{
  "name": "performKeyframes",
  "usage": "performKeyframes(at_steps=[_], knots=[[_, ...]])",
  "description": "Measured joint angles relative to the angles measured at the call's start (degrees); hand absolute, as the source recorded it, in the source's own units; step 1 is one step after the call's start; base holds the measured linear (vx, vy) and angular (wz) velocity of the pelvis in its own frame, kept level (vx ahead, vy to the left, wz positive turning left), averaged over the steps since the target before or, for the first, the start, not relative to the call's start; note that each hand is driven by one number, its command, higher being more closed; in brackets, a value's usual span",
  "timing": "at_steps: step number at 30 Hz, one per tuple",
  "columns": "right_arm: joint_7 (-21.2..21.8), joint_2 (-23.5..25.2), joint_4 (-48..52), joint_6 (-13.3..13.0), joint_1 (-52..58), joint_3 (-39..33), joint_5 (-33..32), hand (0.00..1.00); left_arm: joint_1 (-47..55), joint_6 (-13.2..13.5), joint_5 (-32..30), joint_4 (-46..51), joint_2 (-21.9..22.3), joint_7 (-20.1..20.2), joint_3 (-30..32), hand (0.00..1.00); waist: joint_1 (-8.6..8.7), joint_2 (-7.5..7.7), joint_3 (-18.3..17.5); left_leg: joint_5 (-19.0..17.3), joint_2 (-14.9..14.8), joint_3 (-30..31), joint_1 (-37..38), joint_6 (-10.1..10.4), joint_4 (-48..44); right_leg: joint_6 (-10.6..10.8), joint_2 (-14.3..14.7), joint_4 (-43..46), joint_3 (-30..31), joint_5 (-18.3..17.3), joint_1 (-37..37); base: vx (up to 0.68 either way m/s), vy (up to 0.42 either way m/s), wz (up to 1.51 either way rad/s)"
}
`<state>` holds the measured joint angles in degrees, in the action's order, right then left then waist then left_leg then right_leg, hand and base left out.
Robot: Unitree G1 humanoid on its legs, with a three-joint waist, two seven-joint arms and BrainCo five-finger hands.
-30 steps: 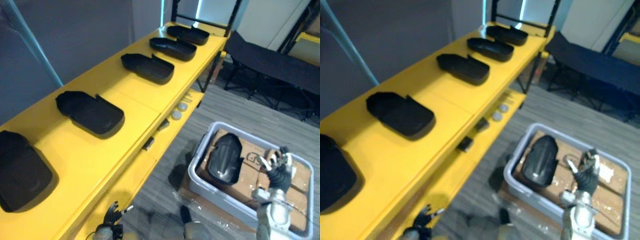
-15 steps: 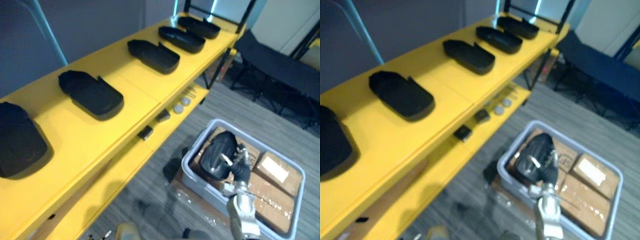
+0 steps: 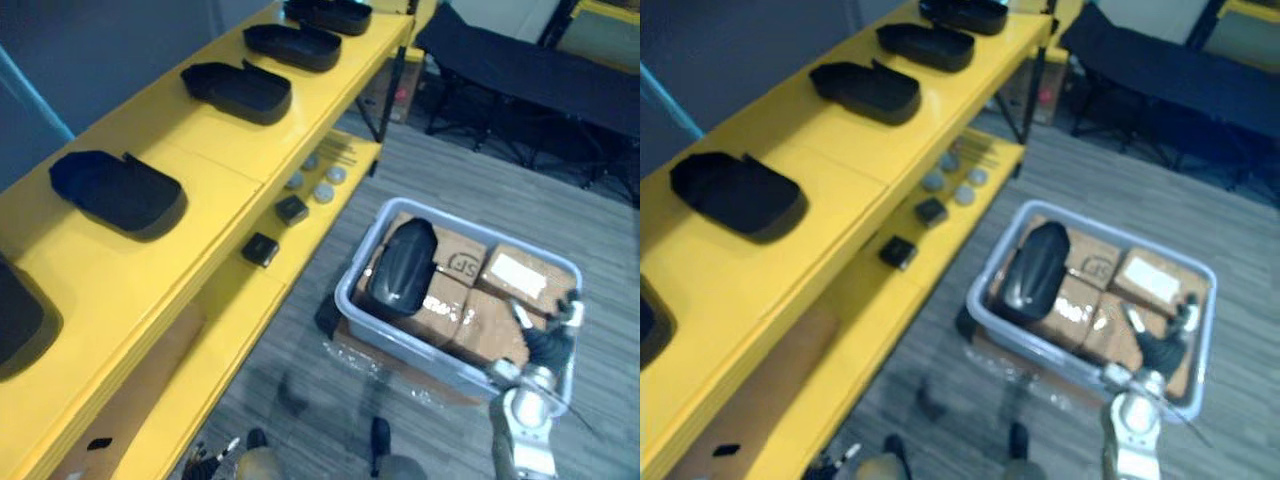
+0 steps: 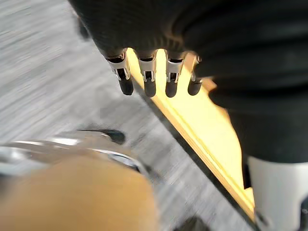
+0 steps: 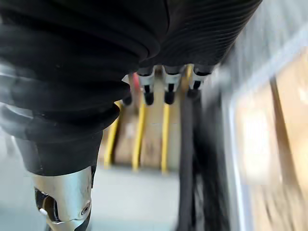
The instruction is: Walk over and take plastic housings, then place them on the shelf
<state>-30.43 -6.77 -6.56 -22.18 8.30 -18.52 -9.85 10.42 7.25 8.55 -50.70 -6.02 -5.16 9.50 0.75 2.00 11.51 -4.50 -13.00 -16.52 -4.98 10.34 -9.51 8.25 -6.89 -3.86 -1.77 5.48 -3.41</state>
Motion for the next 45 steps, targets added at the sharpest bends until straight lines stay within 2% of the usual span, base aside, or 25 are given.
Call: performKeyframes(at_steps=[2,5,8,10,12,14,17,19,21,25,31,35,41,45], knots=[[-0.52,-0.03,0.00,-0.70,-0.12,-2.18,-0.64,0.00,-1.20,0.24,-0.05,0.68,-0.56,1.11,-1.32,0.00,0.08,0.70,0.68,-1.19,-0.35,0.02,0.56,0.30,-0.88,0.10,0.57,-0.20,2.35,1.12,-1.29,0.05,-0.045,-0.82],[2.31,-0.07,-0.36,-2.24,-0.17,-2.81,-1.84,0.00,-2.65,0.56,0.15,2.92,-0.02,1.39,-2.40,0.00,0.33,1.43,2.25,-5.23,-0.78,0.58,1.02,0.28,-4.22,0.24,1.68,-0.52,5.90,3.83,-3.77,-0.01,-0.016,-1.08],[5.52,0.06,-1.81,-3.71,-0.35,-2.77,-3.21,0.00,-4.37,1.16,0.67,4.09,-0.03,0.96,-4.13,0.00,0.75,1.94,4.24,-8.74,-1.27,0.42,-0.71,-0.15,-9.59,0.32,1.80,-0.58,7.29,4.63,-4.92,-0.11,0.064,-0.59],[7.33,0.65,-3.27,-4.30,-1.84,-2.65,-5.20,0.00,-4.58,2.51,0.67,5.05,-0.35,-0.29,-4.34,0.00,-0.03,2.83,5.28,-10.37,-1.48,0.74,-2.78,-0.35,-12.47,-0.33,0.93,-1.08,4.37,4.12,-6.29,-0.11,0.055,-0.15],[8.33,0.59,-4.28,-4.58,-3.39,-2.46,-5.52,0.00,-4.80,2.62,0.70,5.16,-0.45,-1.10,-5.17,0.00,-0.19,2.77,6.44,-11.14,-1.47,2.03,-4.43,-0.46,-14.35,-1.07,0.68,-0.84,3.00,4.70,-6.49,-0.05,0.028,0.12],[9.45,0.00,-7.89,-4.88,-8.47,-2.09,-8.14,0.00,-4.91,2.70,2.21,6.66,-0.86,-1.78,-5.89,0.00,-1.56,2.08,9.49,-11.92,-1.19,5.25,-7.30,-1.04,-17.04,-1.27,0.31,-0.58,0.56,5.68,-6.61,-0.05,0.025,0.35],[8.75,-2.76,-11.07,-4.79,-13.91,-0.87,-9.46,0.00,-5.99,3.64,2.84,7.42,-1.07,-3.26,-5.74,0.00,-3.23,1.56,12.30,-11.88,-0.03,7.74,-9.30,-1.17,-17.52,-0.64,-0.41,-0.57,-1.14,6.15,-6.98,-0.03,0.013,0.36],[6.58,-5.49,-12.89,-3.58,-18.26,0.66,-9.22,0.00,-6.33,4.15,2.91,7.43,-1.68,-3.53,-5.69,0.00,-4.18,1.22,13.31,-11.68,0.53,9.25,-10.46,-1.50,-17.62,0.01,-0.77,-0.56,-2.35,6.64,-7.14,0.02,0.002,0.33],[3.88,-9.41,-17.57,-0.88,-24.40,1.99,-9.24,0.00,-6.33,4.28,2.89,6.69,-2.55,-3.51,-5.72,0.00,-5.24,1.17,13.76,-11.43,1.54,11.49,-11.22,-1.84,-17.06,0.19,-1.12,-0.55,-3.27,6.82,-7.35,0.06,0.009,0.25],[2.58,-14.76,-23.14,2.10,-31.76,3.52,-10.13,0.00,-6.32,3.92,5.21,4.75,-2.67,-3.43,-5.73,0.00,-6.34,0.45,14.88,-10.88,3.19,14.47,-12.69,-2.45,-16.32,0.19,-2.17,-0.54,-6.23,6.83,-7.29,0.05,0.019,0.30],[3.26,-17.97,-29.40,5.24,-37.76,5.71,-11.66,0.00,-6.31,3.99,7.31,2.45,-2.54,-2.57,-5.87,0.00,-7.32,-0.05,15.99,-10.31,4.59,16.51,-14.60,-3.02,-16.12,0.18,-3.22,-0.51,-9.13,6.82,-7.52,0.02,0.017,0.24],[3.25,-20.66,-33.65,8.12,-41.30,6.56,-11.90,0.00,-6.32,4.52,7.36,2.22,-1.96,-1.83,-6.53,0.00,-8.05,-1.38,16.95,-10.10,4.70,17.47,-15.36,-3.12,-16.47,-0.12,-3.27,1.28,-9.54,6.51,-8.42,-0.02,0.013,0.10],[2.68,-23.40,-40.84,12.21,-44.71,6.88,-11.92,0.00,-7.18,5.13,9.23,1.58,-1.95,-1.15,-8.68,0.00,-8.07,-3.11,18.02,-9.53,5.42,18.34,-18.13,-3.31,-17.41,-0.03,-4.00,3.63,-10.81,5.58,-11.01,-0.05,-0.001,0.07],[2.58,-24.66,-44.20,13.68,-45.07,6.86,-12.53,0.00,-7.64,5.15,11.11,1.24,-2.38,-0.78,-10.83,0.00,-8.12,-3.84,18.41,-9.53,5.45,19.11,-19.74,-3.30,-18.77,0.02,-4.04,5.25,-10.97,5.12,-12.38,-0.06,0.010,0.06]])
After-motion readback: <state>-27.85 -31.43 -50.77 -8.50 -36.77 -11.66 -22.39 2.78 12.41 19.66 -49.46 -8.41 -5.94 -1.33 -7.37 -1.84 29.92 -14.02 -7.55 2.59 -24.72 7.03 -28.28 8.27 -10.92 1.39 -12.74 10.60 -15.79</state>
